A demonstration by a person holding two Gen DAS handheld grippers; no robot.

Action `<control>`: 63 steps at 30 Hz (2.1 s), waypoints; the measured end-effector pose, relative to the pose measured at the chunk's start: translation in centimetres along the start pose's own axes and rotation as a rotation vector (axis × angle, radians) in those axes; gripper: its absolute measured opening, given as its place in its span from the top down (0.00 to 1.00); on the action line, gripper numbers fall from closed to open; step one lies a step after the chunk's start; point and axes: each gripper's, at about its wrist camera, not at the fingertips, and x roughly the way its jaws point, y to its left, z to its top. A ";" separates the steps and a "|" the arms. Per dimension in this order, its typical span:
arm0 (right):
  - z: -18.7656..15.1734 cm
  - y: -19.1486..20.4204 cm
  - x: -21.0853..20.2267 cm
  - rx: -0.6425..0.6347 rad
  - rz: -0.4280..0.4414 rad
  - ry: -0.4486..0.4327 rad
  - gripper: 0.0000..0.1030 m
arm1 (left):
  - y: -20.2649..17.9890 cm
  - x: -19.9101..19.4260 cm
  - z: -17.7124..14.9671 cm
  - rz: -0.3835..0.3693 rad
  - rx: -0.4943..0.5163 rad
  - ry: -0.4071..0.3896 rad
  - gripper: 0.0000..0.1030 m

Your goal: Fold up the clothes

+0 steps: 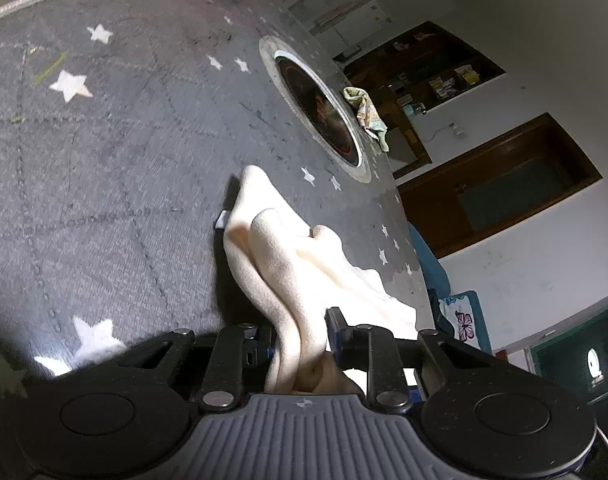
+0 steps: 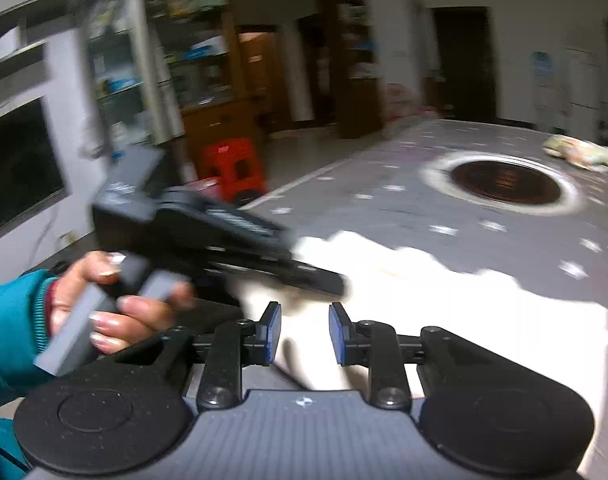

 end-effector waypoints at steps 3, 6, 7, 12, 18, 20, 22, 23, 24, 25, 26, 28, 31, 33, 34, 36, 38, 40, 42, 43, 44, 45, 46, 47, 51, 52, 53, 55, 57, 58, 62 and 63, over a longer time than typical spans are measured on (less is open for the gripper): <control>-1.4 -2.7 -1.6 0.083 -0.093 0.007 0.75 | 0.2 0.0 0.0 -0.008 -0.003 -0.008 0.75; -2.9 -5.4 -2.7 0.161 -0.181 0.021 0.75 | 0.2 -0.1 -0.1 -0.007 0.003 -0.013 0.74; -3.4 -6.0 -3.1 0.183 -0.196 0.018 0.75 | 0.1 -0.1 -0.2 -0.005 0.008 -0.015 0.74; -4.9 -8.0 -4.9 0.266 -0.209 -0.024 0.75 | -0.1 -0.2 -0.4 0.008 0.023 -0.022 0.73; -4.5 -7.8 -5.9 0.265 -0.204 -0.053 0.73 | -0.5 -0.2 -0.5 0.029 0.041 -0.026 0.73; -3.6 -7.6 -5.8 0.242 -0.200 -0.057 0.70 | -0.7 -0.1 -0.5 0.036 0.049 -0.026 0.73; -2.3 -7.6 -5.1 0.211 -0.188 -0.060 0.69 | -0.8 -0.1 -0.5 0.040 0.051 -0.023 0.73; -1.7 -7.7 -4.6 0.196 -0.183 -0.059 0.69 | -0.8 -0.1 -0.5 0.041 0.050 -0.021 0.73; -1.1 -8.0 -3.9 0.182 -0.183 -0.054 0.69 | -0.8 -0.1 -0.4 0.041 0.049 -0.019 0.73; -0.6 -8.3 -3.3 0.175 -0.188 -0.046 0.69 | -0.8 0.0 -0.4 0.041 0.050 -0.015 0.73; -0.1 -8.6 -2.6 0.177 -0.191 -0.037 0.69 | -0.8 0.0 -0.3 0.041 0.051 -0.012 0.73; 0.8 -9.5 -1.1 0.192 -0.187 -0.016 0.69 | -0.7 0.0 -0.1 0.038 0.049 -0.004 0.73; 2.0 -10.7 1.4 0.206 -0.191 0.026 0.69 | -0.7 0.0 0.0 0.033 0.058 0.004 0.73; 2.2 -11.4 3.0 0.209 -0.211 0.065 0.76 | -0.7 0.0 0.0 0.031 0.071 0.010 0.73; 2.1 -11.6 3.7 0.210 -0.229 0.084 0.78 | -0.7 0.1 0.1 0.030 0.075 0.013 0.73; 2.1 -11.9 4.6 0.210 -0.264 0.110 0.84 | -0.8 0.1 0.2 0.029 0.090 0.022 0.73; 2.5 -11.8 4.7 0.197 -0.291 0.117 0.84 | -0.9 0.1 0.3 0.029 0.106 0.033 0.73; 3.3 -11.2 4.9 0.167 -0.302 0.121 0.83 | -1.0 0.2 0.4 0.027 0.119 0.044 0.73; 4.2 -10.6 5.0 0.134 -0.302 0.121 0.82 | -1.0 0.2 0.4 0.020 0.130 0.051 0.73; 4.6 -10.1 5.2 0.122 -0.284 0.116 0.82 | -1.0 0.2 0.4 0.017 0.136 0.055 0.72; 5.1 -9.5 5.5 0.110 -0.260 0.112 0.82 | -1.0 0.2 0.4 0.013 0.139 0.058 0.72; 5.6 -9.0 5.8 0.098 -0.236 0.107 0.82 | -0.9 0.2 0.4 0.009 0.139 0.060 0.72; 6.0 -8.4 6.2 0.086 -0.208 0.107 0.82 | -0.8 0.2 0.4 0.005 0.139 0.061 0.72; 6.3 -7.9 6.7 0.073 -0.182 0.112 0.81 | -0.8 0.2 0.5 0.001 0.138 0.063 0.72; 6.8 -5.7 9.5 0.009 -0.127 0.163 0.78 | -0.5 0.1 0.6 -0.016 0.129 0.071 0.72; 6.8 -5.4 10.2 -0.002 -0.125 0.176 0.78 | -0.4 0.1 0.7 -0.021 0.128 0.073 0.71; 6.8 -5.2 10.8 -0.016 -0.141 0.190 0.78 | -0.3 0.1 0.7 -0.026 0.128 0.073 0.71; 6.6 -4.9 11.9 -0.041 -0.187 0.208 0.72 | -0.1 0.1 0.7 -0.037 0.124 0.074 0.71; 6.8 -4.7 12.4 -0.038 -0.212 0.203 0.69 | -0.1 0.0 0.6 -0.042 0.128 0.074 0.71; 6.8 -4.6 12.7 -0.036 -0.225 0.200 0.69 | -0.1 0.0 0.6 -0.043 0.133 0.074 0.71; 7.1 -4.9 13.4 -0.001 -0.256 0.199 0.64 | -0.1 0.0 0.5 -0.046 0.153 0.072 0.71; 7.1 -4.9 13.5 0.002 -0.258 0.199 0.64 | -0.1 0.0 0.5 -0.047 0.154 0.072 0.71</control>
